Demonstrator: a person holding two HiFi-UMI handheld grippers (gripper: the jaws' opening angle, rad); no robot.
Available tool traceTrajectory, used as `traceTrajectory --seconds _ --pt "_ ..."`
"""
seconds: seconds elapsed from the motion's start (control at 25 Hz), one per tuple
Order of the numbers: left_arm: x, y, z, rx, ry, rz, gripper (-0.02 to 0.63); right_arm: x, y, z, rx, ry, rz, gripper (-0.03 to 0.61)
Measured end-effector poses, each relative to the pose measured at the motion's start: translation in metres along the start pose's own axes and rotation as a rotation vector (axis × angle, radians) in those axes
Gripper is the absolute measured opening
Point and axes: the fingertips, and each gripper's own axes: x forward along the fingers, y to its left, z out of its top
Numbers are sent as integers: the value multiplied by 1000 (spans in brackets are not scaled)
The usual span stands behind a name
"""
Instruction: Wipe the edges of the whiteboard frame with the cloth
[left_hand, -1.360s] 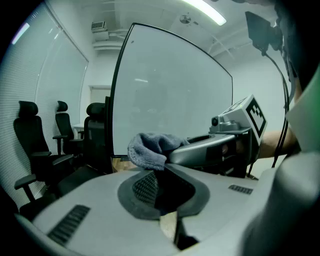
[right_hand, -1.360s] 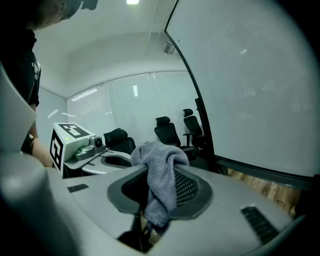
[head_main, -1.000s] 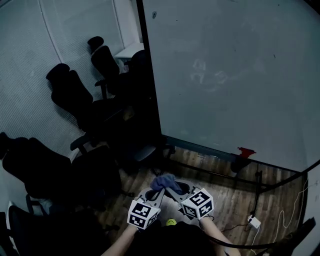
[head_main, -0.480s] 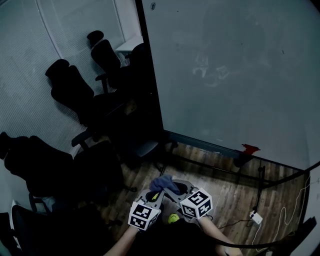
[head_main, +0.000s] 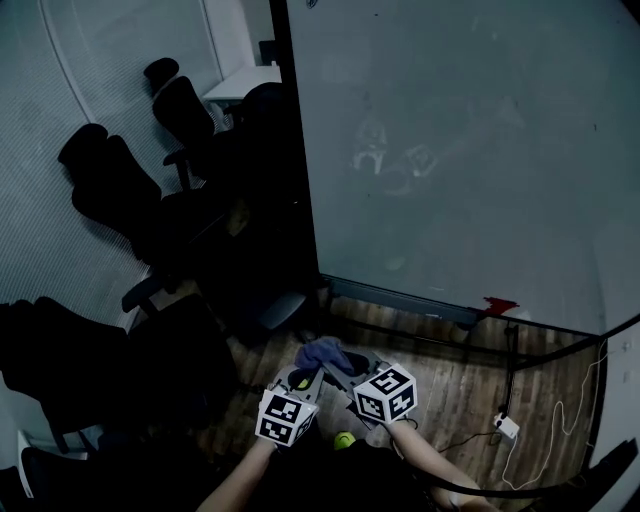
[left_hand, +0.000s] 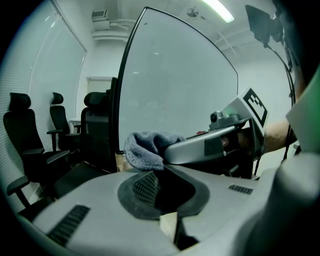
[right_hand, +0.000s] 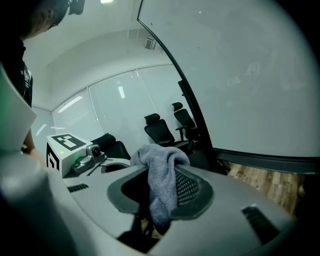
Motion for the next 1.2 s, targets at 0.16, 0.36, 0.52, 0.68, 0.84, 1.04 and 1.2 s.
traceTrajectory --seconds 0.16,0.36,0.52,0.68,0.84,1.04,1.2 --pt "23 20 6 29 24 -40 15 18 -24 10 21 7 -72 95" --pt "48 55 16 67 52 -95 15 44 -49 29 70 3 -158 95" --pt "66 84 21 59 79 -135 15 69 -69 43 93 6 -229 95" --pt "84 107 24 58 78 -162 15 89 -87 51 114 16 -279 95" --pt "104 122 16 66 107 -211 15 108 -106 47 141 67 -344 95" --pt "132 132 4 50 164 -231 15 122 -135 36 140 189 -416 95" --pt "145 136 -2 43 209 -228 15 130 -150 28 163 246 -415 95"
